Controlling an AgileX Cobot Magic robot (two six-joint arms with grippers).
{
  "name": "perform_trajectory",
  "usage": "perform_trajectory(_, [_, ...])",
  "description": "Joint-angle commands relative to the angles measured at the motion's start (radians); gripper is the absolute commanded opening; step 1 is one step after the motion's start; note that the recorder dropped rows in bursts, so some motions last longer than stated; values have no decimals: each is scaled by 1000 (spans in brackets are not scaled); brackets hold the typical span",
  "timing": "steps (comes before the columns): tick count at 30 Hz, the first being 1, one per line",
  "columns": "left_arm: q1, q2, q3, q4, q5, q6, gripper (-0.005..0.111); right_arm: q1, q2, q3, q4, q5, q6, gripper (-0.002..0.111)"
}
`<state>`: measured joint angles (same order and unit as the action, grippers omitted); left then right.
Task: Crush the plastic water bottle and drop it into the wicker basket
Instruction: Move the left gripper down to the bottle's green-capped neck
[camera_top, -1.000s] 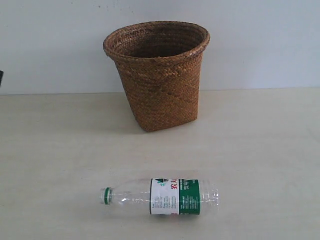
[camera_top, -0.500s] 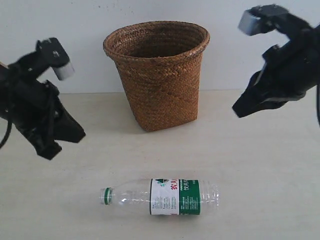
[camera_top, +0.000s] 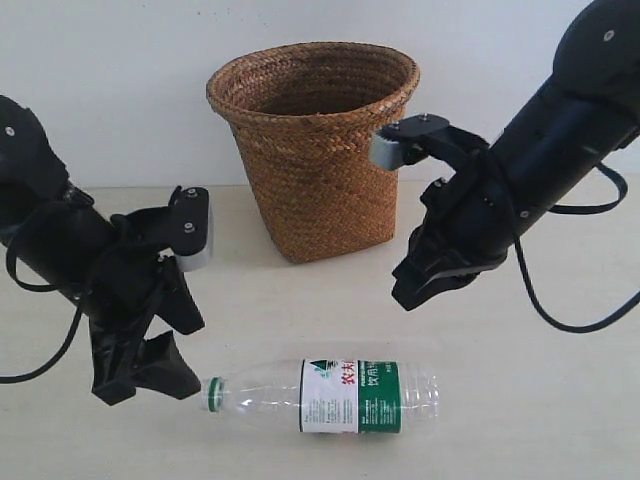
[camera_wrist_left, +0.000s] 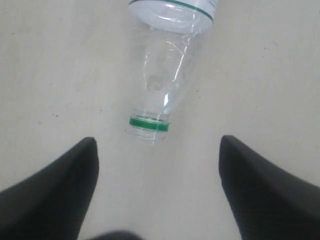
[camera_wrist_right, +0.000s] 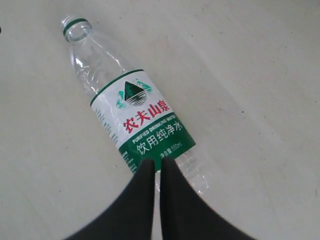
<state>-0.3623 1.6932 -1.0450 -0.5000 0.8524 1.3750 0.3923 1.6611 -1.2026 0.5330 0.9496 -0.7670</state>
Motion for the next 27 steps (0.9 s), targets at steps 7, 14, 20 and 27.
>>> perform_trajectory(7, [-10,105,-5,-72,-50,161,64,25,73,-7,7,-28,3,0])
perform_trajectory(14, [-11,150,-5,-173,-77,299,64,25,91,-7,11,-28,3,0])
perform_trajectory(20, [-11,204,-5,-166,-103,317,64,25,95,-7,11,-28,3,0])
perform_trajectory(27, [-11,257,-5,-175,-147,334,64,25,95,-7,11,-38,3,0])
